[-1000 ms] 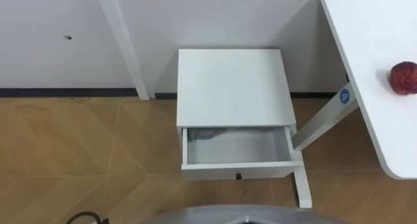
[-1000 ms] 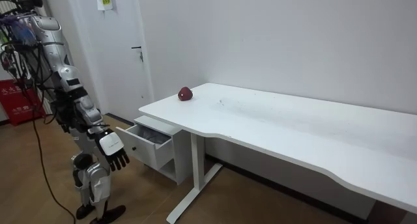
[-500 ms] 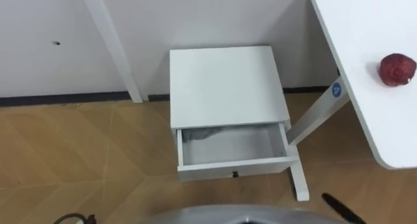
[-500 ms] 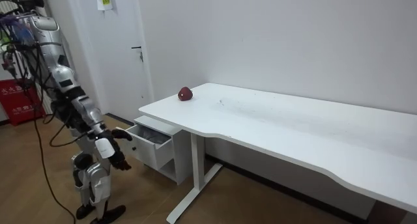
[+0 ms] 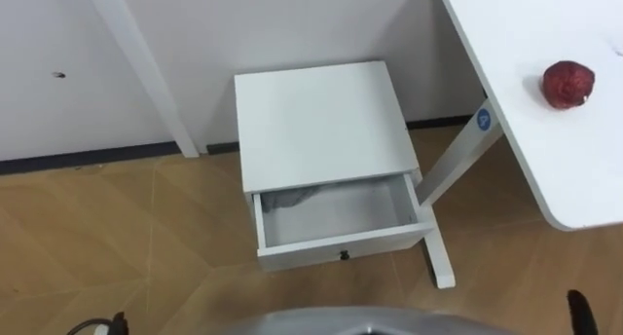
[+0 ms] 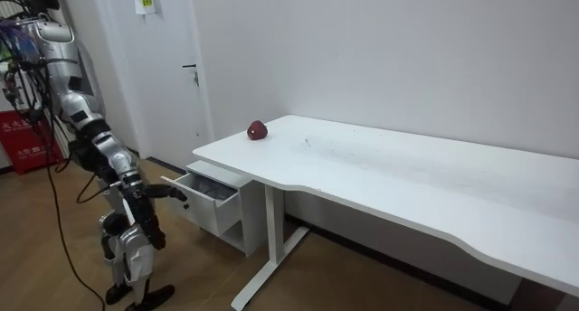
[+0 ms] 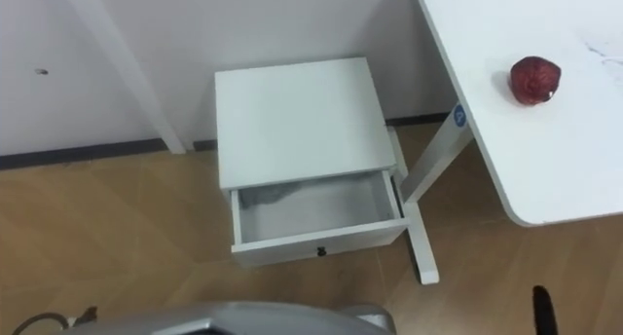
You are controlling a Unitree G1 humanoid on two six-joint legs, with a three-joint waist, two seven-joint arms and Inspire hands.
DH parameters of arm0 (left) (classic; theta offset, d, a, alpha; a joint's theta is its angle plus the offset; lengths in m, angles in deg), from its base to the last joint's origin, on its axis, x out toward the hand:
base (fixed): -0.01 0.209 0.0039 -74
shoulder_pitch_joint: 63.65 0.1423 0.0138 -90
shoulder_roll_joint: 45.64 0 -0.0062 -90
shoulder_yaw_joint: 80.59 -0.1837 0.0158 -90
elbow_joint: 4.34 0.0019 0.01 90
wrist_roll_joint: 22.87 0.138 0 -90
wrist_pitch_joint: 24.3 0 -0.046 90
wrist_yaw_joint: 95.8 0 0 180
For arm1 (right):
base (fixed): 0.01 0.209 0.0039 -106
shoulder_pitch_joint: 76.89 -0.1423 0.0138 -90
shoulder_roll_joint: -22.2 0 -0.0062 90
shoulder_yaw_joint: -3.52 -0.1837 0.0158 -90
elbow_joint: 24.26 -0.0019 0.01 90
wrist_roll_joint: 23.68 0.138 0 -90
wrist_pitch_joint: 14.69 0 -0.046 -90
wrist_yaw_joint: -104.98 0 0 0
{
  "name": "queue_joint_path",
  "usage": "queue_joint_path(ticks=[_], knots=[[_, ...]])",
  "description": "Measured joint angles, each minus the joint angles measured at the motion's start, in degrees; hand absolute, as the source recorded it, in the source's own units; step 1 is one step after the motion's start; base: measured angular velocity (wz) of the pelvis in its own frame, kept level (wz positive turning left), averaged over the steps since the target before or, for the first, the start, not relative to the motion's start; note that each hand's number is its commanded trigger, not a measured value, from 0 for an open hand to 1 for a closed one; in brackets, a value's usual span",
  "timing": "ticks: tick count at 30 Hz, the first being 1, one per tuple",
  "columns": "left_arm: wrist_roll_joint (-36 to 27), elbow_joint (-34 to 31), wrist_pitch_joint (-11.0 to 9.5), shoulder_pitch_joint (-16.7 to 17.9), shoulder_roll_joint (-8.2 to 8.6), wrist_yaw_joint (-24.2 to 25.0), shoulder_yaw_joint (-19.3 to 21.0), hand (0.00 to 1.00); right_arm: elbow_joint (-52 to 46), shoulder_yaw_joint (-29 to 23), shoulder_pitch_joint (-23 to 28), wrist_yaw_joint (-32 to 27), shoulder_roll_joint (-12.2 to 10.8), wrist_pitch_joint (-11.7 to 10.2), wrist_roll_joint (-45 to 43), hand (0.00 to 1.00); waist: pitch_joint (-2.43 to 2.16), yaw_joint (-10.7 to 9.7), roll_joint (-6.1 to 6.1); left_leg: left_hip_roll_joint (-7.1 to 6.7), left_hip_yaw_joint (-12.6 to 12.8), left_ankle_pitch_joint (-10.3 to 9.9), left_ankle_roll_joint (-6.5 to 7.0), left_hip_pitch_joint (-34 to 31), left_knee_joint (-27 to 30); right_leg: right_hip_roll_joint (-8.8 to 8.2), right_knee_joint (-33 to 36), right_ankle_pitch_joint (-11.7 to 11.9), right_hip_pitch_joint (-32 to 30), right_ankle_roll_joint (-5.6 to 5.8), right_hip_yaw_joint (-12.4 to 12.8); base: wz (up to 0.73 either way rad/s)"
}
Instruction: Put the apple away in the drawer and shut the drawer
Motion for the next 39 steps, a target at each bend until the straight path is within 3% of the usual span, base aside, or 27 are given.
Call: queue_joint_path(ticks=[6, 9, 13, 16, 20, 30, 33, 39], knots=[[0.0, -3.8, -1.0, 1.8, -0.97, 0.0, 1.4, 0.0, -13.6, -2.5, -0.2, -7.6, 1.3, -3.9, -0.3, 0.0, 0.2, -0.3, -0.74, 0.04, 0.2, 0.0, -0.01, -0.6, -0.1, 0.02, 0.0, 0.0, -0.7, 0.0, 0.2, -0.01], [-0.3, -4.4, -1.4, 2.0, -0.99, -0.1, 1.4, 0.0, -18.4, -2.6, -0.3, -10.7, 2.1, -4.6, -1.0, 0.0, 0.31, -0.6, -0.98, 0.04, 0.3, 0.0, -0.01, -0.8, -0.2, 0.02, 0.0, 0.0, -0.9, 0.0, 0.3, 0.0], [-1.5, -5.1, -1.6, 2.4, -1.04, 0.0, 1.7, 0.0, -25.9, -3.1, -1.2, -14.9, 5.0, -5.2, -3.1, 0.0, 0.37, -1.6, -1.32, 0.02, 0.3, 0.0, 0.0, -1.7, 0.0, 0.04, -0.1, 0.0, -1.8, 0.0, 0.2, 0.0], [-1.3, -6.2, -1.7, 2.5, -1.04, 0.0, 1.7, 0.0, -30.9, -3.0, -1.6, -17.7, 5.9, -6.6, -10.0, 0.0, 0.32, -1.5, -1.58, 0.13, 0.2, 0.0, -0.01, -1.7, 0.0, 0.21, -0.1, 0.0, -1.8, 0.0, 0.9, 0.0], [-1.3, -7.6, -1.6, 2.4, -1.04, 0.1, 1.5, 0.0, -36.4, -2.4, -2.6, -20.3, 6.7, -6.6, -19.5, 0.0, 0.34, -1.3, -1.59, 0.14, 0.2, 0.0, -0.01, -1.6, -0.2, 0.19, -0.2, 0.0, -1.8, 0.0, 0.5, 0.0], [-1.5, -7.6, -1.8, 1.9, -1.43, 0.4, -1.8, 0.0, -36.6, 4.6, -6.2, -21.6, 11.6, -6.0, -42.8, 0.0, 0.45, 0.6, -1.6, 0.16, 0.2, 0.0, -0.02, -1.6, -0.2, 0.11, -0.2, 0.0, -1.7, 0.0, 0.0, 0.0], [-1.2, -7.6, -1.6, 1.8, -1.43, 0.9, -2.1, 0.0, -36.6, 5.7, -7.7, -20.8, 12.2, -5.8, -45.6, 0.0, 0.47, 0.8, -1.62, 0.15, 0.1, 0.0, -0.03, -1.6, -0.2, 0.11, -0.3, 0.0, -1.7, 0.0, 0.0, 0.0], [-1.3, -7.6, -1.6, 1.6, -1.64, 1.3, -3.0, 0.0, -36.6, 11.8, -7.9, -16.1, 15.5, -5.5, -48.3, 0.0, 0.6, 2.3, -1.96, 0.18, 0.4, 0.1, -0.05, -1.3, -0.1, 0.08, -0.3, 0.0, -1.7, 0.0, 0.1, -0.01]])
